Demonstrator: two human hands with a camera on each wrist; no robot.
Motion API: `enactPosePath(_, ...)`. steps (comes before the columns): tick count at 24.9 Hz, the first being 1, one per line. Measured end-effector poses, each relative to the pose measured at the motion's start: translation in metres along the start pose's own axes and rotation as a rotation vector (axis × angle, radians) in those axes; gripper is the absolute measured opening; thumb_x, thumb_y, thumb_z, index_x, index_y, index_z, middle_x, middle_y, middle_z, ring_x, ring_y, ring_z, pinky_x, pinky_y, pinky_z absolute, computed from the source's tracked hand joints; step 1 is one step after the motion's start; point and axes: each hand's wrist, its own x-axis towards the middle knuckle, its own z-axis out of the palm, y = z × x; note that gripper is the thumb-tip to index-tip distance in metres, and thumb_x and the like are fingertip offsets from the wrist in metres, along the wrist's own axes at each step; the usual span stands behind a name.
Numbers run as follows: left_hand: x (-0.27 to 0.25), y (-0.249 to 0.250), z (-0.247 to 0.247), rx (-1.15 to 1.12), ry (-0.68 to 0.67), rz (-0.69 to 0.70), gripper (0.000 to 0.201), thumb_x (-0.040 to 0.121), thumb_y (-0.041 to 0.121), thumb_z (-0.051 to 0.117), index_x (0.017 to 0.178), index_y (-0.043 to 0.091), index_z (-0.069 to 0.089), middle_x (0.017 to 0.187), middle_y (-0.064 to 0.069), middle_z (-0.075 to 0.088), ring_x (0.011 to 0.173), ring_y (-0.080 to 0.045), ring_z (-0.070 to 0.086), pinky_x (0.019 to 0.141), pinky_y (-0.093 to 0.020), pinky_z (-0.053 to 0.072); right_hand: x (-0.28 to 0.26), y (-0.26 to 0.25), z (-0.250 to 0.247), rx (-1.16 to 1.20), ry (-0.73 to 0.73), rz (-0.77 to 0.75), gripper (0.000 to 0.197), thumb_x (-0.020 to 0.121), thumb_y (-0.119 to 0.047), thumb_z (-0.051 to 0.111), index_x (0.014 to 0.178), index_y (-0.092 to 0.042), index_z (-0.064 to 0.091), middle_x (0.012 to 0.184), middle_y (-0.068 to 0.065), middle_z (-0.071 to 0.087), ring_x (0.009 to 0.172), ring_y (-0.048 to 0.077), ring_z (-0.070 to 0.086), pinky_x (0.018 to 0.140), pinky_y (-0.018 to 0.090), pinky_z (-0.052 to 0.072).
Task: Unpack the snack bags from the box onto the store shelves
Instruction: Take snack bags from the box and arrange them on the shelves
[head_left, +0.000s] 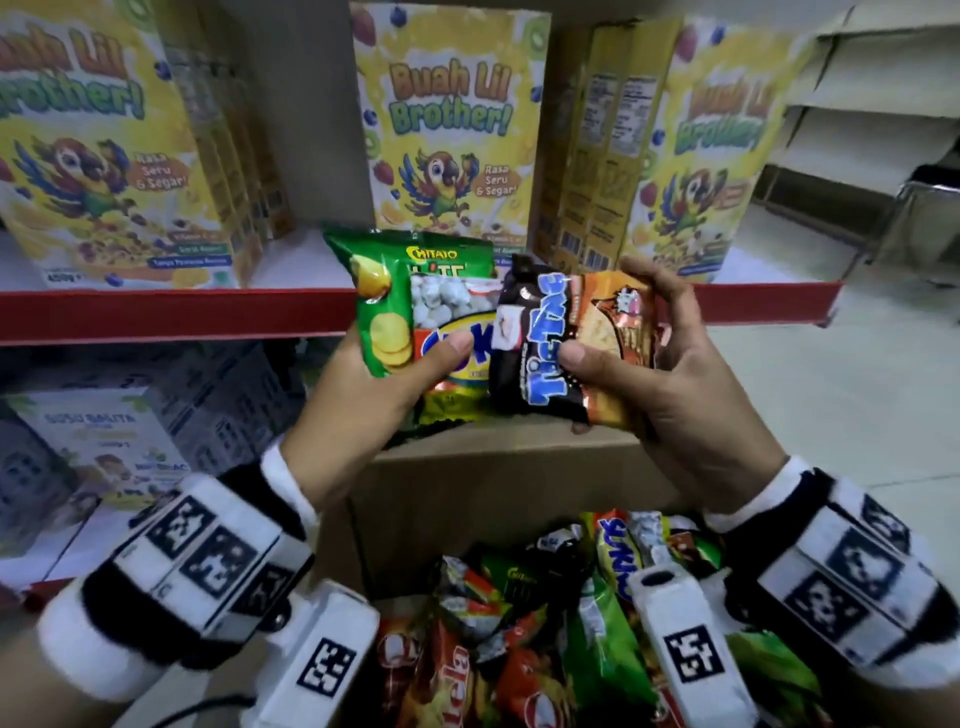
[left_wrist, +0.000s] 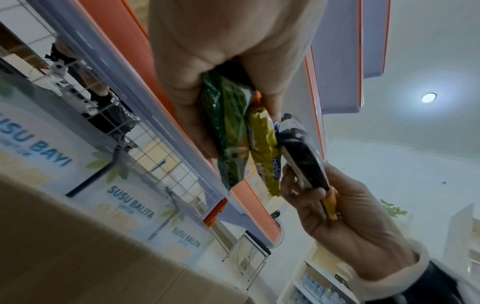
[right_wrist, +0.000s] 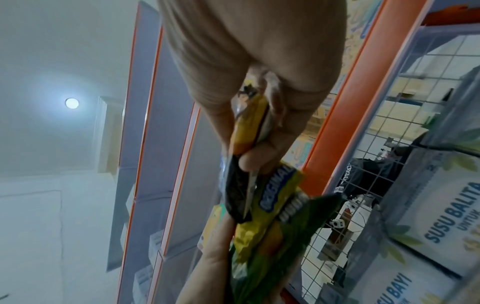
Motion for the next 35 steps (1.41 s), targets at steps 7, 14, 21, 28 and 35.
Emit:
enactPosePath(7, 0.027, 0.014, 0.036, -0.142, 0.01, -0.004, 0.057, 0.065, 0.031, 0.078, 0.117, 0.012, 0.063, 0.106, -0.006, 0.074, 0.097, -0.022, 0.07, 0.088, -0.04, 0.056, -0.006, -0.015, -0.007, 0.06, 0.222, -0.125, 0.042, 0.051, -0.016, 0.087, 0.082, -0.021, 0.06, 0.096, 0.012, 0.069, 0.094, 0.029, 0.065, 0.089, 0.055, 0.052)
enactPosePath(14, 0.022, 0.004, 0.042, -0.198, -0.04, 0.035, 0.054, 0.073, 0.04, 0.07, 0.121, 0.017, 0.06, 0.113, -0.002, 0.071, 0.104, -0.018, 0.068, 0.088, -0.034, 0.056, -0.007, -0.017, -0.012, 0.242, 0.138, -0.087, 0.045, 0.055, -0.006, 0.079, 0.095, -0.01, 0.059, 0.081, 0.007, 0.071, 0.071, 0.02, 0.07, 0.062, 0.03, 0.058)
enactPosePath(21, 0.015, -0.007, 0.045, -0.235, -0.116, -0.031, 0.077, 0.06, 0.057, 0.079, 0.126, 0.024, 0.057, 0.118, 0.002, 0.069, 0.109, -0.017, 0.066, 0.093, -0.034, 0.053, -0.008, -0.008, -0.004, 0.027, 0.248, -0.119, 0.05, 0.067, -0.016, 0.075, 0.115, -0.014, 0.06, 0.104, 0.007, 0.073, 0.095, 0.022, 0.07, 0.078, 0.03, 0.057)
enactPosePath(28, 0.016, -0.011, 0.025, -0.297, -0.127, -0.11, 0.063, 0.063, 0.03, 0.079, 0.122, 0.019, 0.057, 0.11, -0.007, 0.072, 0.097, -0.023, 0.071, 0.078, -0.033, 0.058, -0.004, -0.01, -0.005, 0.229, 0.224, 0.048, 0.061, 0.068, -0.01, 0.068, 0.126, -0.001, 0.054, 0.107, 0.018, 0.07, 0.093, 0.03, 0.068, 0.087, 0.04, 0.055)
enactPosePath(35, 0.014, -0.011, 0.018, -0.256, -0.194, -0.093, 0.058, 0.069, 0.028, 0.075, 0.123, 0.016, 0.057, 0.11, -0.006, 0.072, 0.098, -0.021, 0.07, 0.072, -0.023, 0.056, -0.001, -0.025, -0.018, 0.26, 0.212, -0.037, 0.043, 0.075, -0.023, 0.068, 0.116, -0.014, 0.064, 0.106, 0.01, 0.072, 0.084, 0.021, 0.072, 0.065, 0.034, 0.059)
